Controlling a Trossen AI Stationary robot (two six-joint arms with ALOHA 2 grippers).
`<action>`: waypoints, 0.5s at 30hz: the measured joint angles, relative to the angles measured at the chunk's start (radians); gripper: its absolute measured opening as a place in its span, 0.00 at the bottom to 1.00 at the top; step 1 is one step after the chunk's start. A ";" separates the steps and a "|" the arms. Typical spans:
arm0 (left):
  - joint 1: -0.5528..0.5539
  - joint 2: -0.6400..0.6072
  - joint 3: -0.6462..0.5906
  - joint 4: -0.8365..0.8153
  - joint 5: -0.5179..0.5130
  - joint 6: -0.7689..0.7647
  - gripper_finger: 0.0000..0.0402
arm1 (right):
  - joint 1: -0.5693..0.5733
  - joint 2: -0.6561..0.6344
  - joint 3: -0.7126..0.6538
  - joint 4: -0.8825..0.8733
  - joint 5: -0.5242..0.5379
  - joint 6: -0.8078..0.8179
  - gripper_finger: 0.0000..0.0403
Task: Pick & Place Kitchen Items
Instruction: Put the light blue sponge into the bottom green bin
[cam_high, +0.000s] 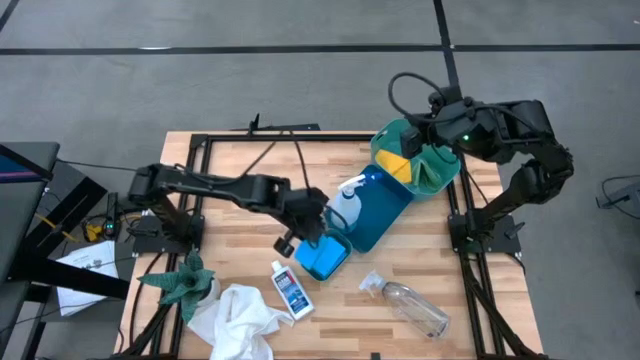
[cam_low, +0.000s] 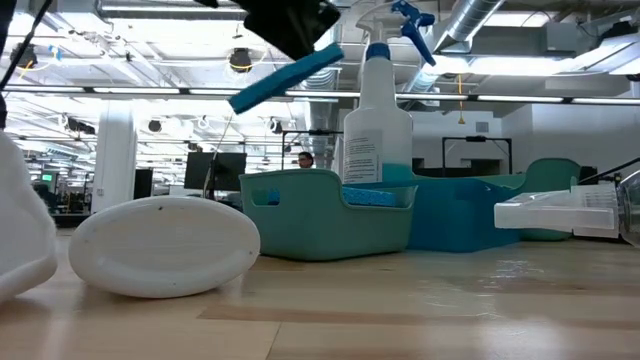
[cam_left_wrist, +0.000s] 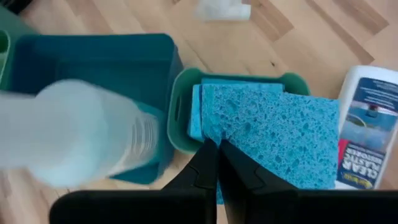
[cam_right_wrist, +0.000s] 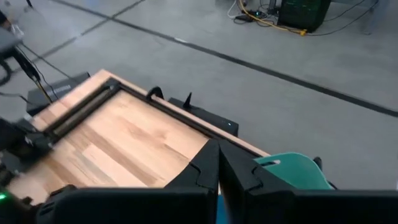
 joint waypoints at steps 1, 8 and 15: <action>-0.007 0.016 0.018 -0.004 -0.009 0.000 0.00 | 0.004 0.000 0.000 -0.013 0.000 0.000 0.00; -0.043 0.103 0.127 -0.021 -0.040 0.000 0.00 | 0.035 0.000 0.000 -0.004 0.003 -0.024 0.00; -0.048 0.153 0.166 -0.016 -0.046 0.026 0.00 | 0.035 -0.010 0.000 -0.008 0.004 -0.024 0.00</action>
